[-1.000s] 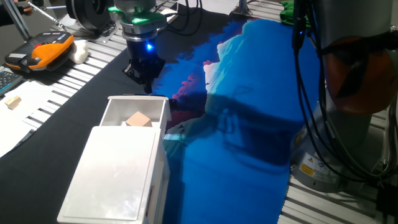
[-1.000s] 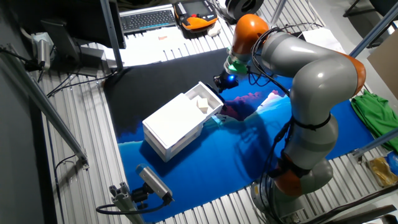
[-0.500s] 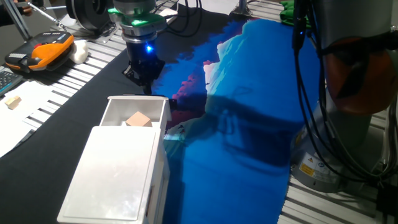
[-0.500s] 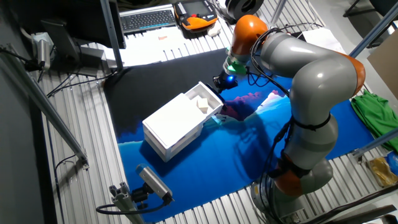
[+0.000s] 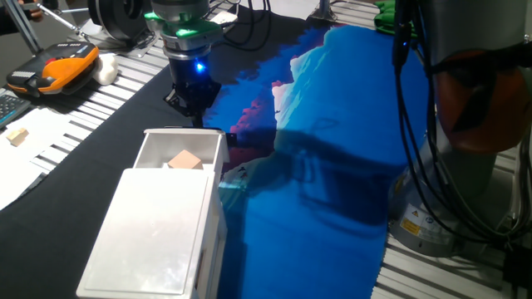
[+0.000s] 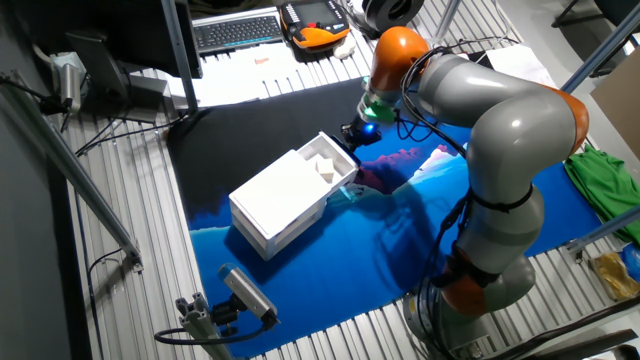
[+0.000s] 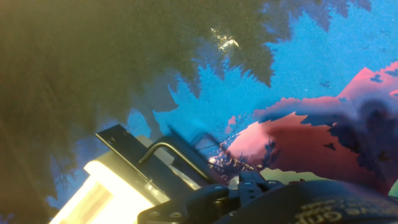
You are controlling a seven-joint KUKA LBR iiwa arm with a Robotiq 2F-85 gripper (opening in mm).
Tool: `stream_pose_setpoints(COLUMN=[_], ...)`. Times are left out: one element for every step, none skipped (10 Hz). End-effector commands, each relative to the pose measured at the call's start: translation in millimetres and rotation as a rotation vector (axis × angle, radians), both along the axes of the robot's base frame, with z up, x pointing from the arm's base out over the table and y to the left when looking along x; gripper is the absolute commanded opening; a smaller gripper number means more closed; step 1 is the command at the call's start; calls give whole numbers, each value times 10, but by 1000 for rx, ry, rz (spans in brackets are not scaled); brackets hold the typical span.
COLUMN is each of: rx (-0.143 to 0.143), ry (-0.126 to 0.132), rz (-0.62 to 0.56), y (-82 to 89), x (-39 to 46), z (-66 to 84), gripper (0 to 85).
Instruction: Use the gripper to push and close the drawer
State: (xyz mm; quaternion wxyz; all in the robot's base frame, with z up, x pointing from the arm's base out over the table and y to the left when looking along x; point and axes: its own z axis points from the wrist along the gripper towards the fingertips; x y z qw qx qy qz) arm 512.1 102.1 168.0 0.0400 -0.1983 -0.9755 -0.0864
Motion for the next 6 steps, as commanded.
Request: stream_pose_setpoints(rx=[0, 1, 1, 2, 5, 8], ry=[0, -1, -2, -3, -4, -4], rz=[-1, -3, -4, -6, -8, -8], y=[4, 11, 16, 23, 28, 34], x=[-3, -8, -13, -19, -23, -25], z=[0, 4, 8, 5, 3, 2], gripper=[0, 0, 0, 0, 0, 0])
